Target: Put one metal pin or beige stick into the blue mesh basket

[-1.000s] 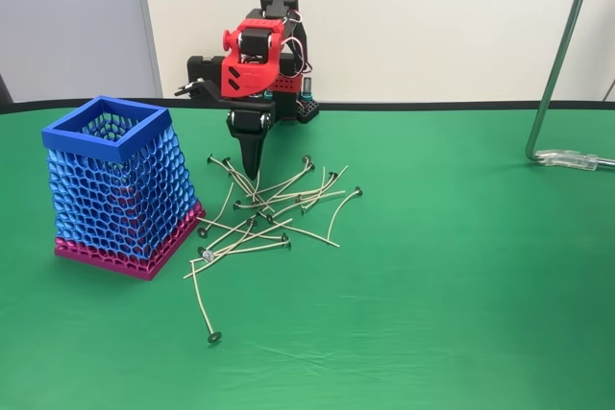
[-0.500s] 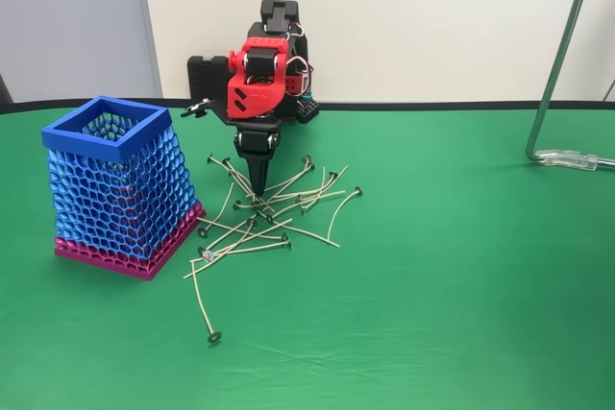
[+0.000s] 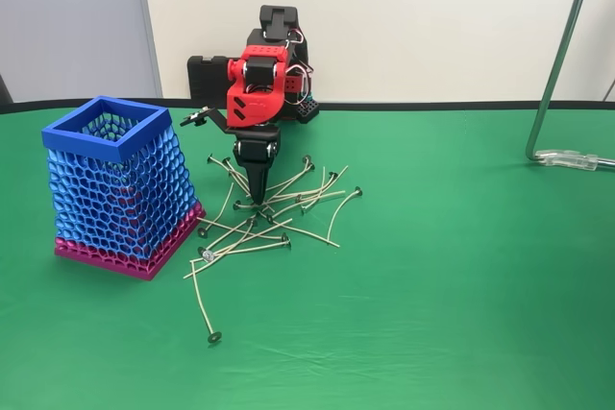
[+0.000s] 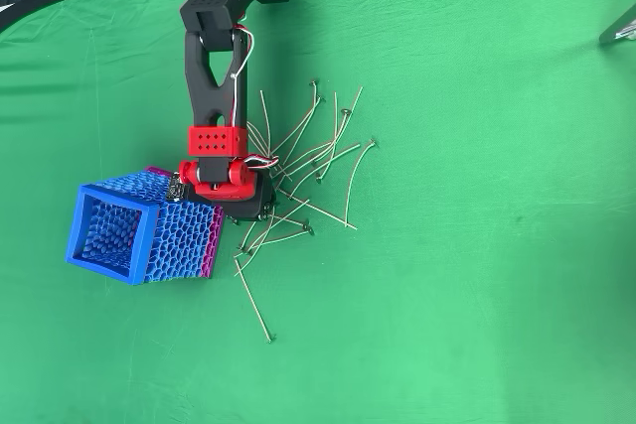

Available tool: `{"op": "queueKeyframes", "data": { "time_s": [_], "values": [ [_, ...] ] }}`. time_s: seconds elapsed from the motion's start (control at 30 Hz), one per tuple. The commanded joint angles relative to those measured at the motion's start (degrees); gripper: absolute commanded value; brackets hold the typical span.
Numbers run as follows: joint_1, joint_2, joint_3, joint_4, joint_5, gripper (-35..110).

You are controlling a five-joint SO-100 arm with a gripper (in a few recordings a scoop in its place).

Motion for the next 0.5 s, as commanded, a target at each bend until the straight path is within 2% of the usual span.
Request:
{"op": "queueKeyframes", "data": {
  "time_s": [0.0,0.17,0.47],
  "values": [
    [0.09,0.35,-2.46,0.09,0.53,10],
    [0.35,0.0,-2.64,0.09,0.7,15],
    [1.14,-0.97,-2.72,0.09,0.79,15]
  ]
}}
